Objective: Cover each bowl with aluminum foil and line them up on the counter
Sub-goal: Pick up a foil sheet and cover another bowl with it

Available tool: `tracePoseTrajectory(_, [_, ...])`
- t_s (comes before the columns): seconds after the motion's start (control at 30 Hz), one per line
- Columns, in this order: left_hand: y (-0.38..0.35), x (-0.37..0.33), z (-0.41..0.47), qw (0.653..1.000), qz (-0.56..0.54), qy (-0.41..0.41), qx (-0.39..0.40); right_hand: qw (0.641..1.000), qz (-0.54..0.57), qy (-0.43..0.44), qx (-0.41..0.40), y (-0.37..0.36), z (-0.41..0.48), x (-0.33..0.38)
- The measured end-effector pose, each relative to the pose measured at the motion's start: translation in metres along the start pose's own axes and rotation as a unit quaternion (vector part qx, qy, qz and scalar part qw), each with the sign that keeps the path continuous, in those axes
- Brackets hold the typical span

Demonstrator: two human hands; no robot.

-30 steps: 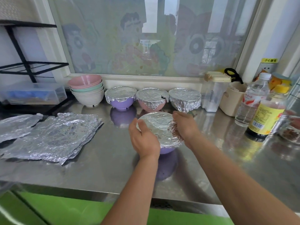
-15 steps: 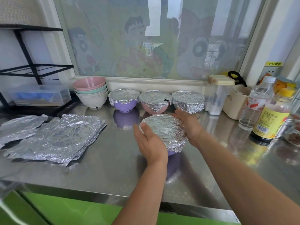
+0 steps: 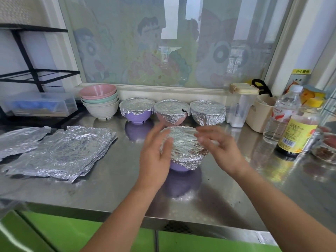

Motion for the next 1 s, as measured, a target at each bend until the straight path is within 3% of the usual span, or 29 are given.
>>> tracePoseTrajectory(0.03, [0.001, -0.007, -0.008, 0.996, -0.003, -0.076, 0.052, 0.998, -0.004, 0.050, 0.032, 0.001, -0.009, 0.002])
tracePoseTrajectory(0.1, [-0.005, -0.008, -0.022, 0.982, 0.010, -0.152, 0.112, 0.988, -0.038, 0.128, 0.074, 0.000, -0.022, 0.000])
tracePoseTrajectory(0.27, [-0.010, 0.004, -0.028, 0.971, 0.050, -0.196, 0.125, 0.964, -0.094, 0.240, 0.069, -0.003, -0.026, 0.001])
tracePoseTrajectory(0.5, [-0.007, 0.012, -0.025, 0.966, 0.051, -0.185, 0.173, 0.954, -0.108, 0.267, 0.078, -0.012, -0.027, 0.002])
tracePoseTrajectory(0.8, [0.008, 0.032, 0.007, 0.959, -0.039, -0.030, 0.278, 0.950, -0.129, 0.271, 0.082, 0.005, -0.022, 0.007])
tracePoseTrajectory(0.93, [0.007, 0.026, 0.006, 0.962, -0.040, -0.036, 0.268, 0.925, -0.187, 0.320, 0.089, -0.002, -0.024, 0.010])
tracePoseTrajectory(1.0, [0.004, 0.010, 0.004, 0.964, -0.007, -0.104, 0.244, 0.915, -0.210, 0.333, 0.085, -0.003, -0.025, 0.011])
Point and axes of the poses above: each hand's wrist, its own z-axis towards the middle knuckle, its own y-axis out of the back of the hand, x = y × z, the point moved 4 cm from there along z, towards the middle knuckle, and after that the axes turned 14 degrees about -x, right-handed, at the moved point
